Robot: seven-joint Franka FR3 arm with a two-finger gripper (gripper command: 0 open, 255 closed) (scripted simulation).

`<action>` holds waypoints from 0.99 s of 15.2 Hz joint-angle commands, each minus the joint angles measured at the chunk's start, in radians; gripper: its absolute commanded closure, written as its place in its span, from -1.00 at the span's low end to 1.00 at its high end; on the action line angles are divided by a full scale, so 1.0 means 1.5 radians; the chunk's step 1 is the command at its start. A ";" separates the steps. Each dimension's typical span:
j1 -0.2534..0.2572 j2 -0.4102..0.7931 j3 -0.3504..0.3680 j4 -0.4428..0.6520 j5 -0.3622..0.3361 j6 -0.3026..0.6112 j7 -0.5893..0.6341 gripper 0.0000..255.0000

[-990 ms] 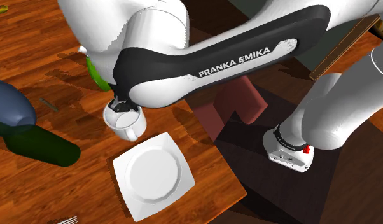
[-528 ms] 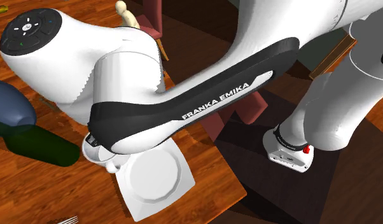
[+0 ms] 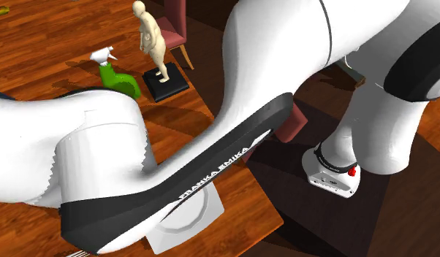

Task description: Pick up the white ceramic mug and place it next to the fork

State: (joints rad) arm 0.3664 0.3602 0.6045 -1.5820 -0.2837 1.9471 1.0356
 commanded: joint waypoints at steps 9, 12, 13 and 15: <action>0.217 0.261 -0.034 0.372 -0.111 -0.133 0.098 1.00; 0.221 0.270 -0.037 0.369 -0.114 -0.121 0.102 1.00; 0.219 0.270 -0.037 0.359 -0.114 -0.112 0.104 1.00; 0.214 0.271 -0.037 0.340 -0.116 -0.095 0.108 1.00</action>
State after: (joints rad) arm 0.6884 0.7632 0.5490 -1.0638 -0.4553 1.7942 1.1938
